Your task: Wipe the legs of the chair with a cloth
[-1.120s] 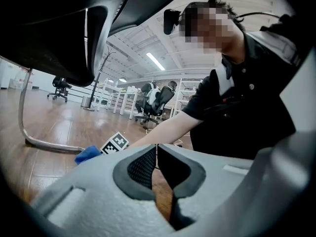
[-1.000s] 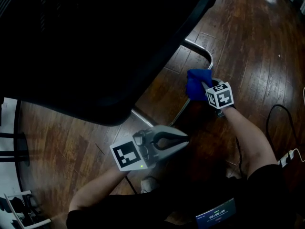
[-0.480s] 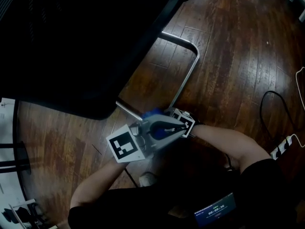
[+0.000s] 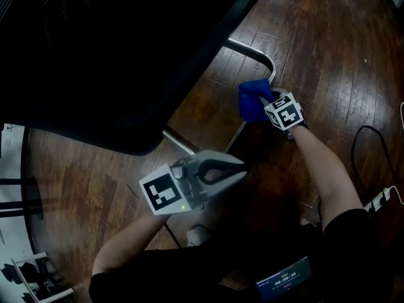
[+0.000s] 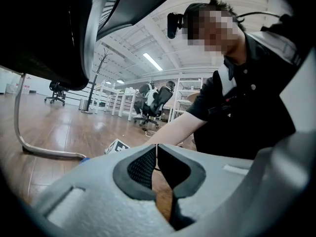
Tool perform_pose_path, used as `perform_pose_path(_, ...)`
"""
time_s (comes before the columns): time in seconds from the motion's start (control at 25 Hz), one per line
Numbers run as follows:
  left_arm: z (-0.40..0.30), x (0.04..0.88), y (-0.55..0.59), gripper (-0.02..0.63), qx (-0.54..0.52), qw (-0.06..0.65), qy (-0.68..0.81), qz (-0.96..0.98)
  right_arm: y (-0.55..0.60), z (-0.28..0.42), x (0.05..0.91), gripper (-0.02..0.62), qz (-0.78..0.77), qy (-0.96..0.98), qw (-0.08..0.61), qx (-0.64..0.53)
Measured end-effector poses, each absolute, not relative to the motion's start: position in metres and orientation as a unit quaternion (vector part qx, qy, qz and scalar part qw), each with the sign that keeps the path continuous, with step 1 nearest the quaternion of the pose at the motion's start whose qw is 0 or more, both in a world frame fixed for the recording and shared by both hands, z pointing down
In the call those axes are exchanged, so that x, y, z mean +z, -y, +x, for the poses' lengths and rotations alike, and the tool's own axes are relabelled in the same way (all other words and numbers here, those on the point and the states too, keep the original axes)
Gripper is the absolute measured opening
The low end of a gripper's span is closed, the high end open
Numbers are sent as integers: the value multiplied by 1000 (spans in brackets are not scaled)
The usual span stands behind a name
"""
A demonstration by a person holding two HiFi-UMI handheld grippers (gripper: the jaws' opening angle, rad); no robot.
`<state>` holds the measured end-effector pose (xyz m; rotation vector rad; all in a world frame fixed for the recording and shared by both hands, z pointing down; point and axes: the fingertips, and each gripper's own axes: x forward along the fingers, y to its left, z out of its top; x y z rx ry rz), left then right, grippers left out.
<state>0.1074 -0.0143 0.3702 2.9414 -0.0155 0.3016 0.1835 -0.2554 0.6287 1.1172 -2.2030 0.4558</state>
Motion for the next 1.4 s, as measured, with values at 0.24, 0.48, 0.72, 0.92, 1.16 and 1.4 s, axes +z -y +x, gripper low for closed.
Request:
perform_pose_path(0.24, 98, 366, 0, 2, 112, 105, 5, 988, 276, 210, 626, 49, 494, 798, 282, 200)
perform_pose_path(0.48, 111, 327, -3, 2, 91, 64, -42, 993, 177, 92, 630, 52, 277, 888, 328, 166)
perform_pose_path(0.72, 125, 235, 3, 2, 6, 7, -34, 999, 84, 23, 591, 54, 74, 935, 301, 175)
perform_pose_path(0.92, 97, 193, 14, 2, -6, -46, 33, 998, 149, 58, 447, 55, 112, 974, 93, 171)
perform_pose_path(1.16, 100, 169, 55, 2, -11, 13, 64, 998, 226, 138, 322, 55, 233, 939, -125, 221)
perform_pose_path(1.4, 112, 225, 86, 2, 191, 27, 153, 969, 243, 140, 313, 55, 285, 928, -118, 210)
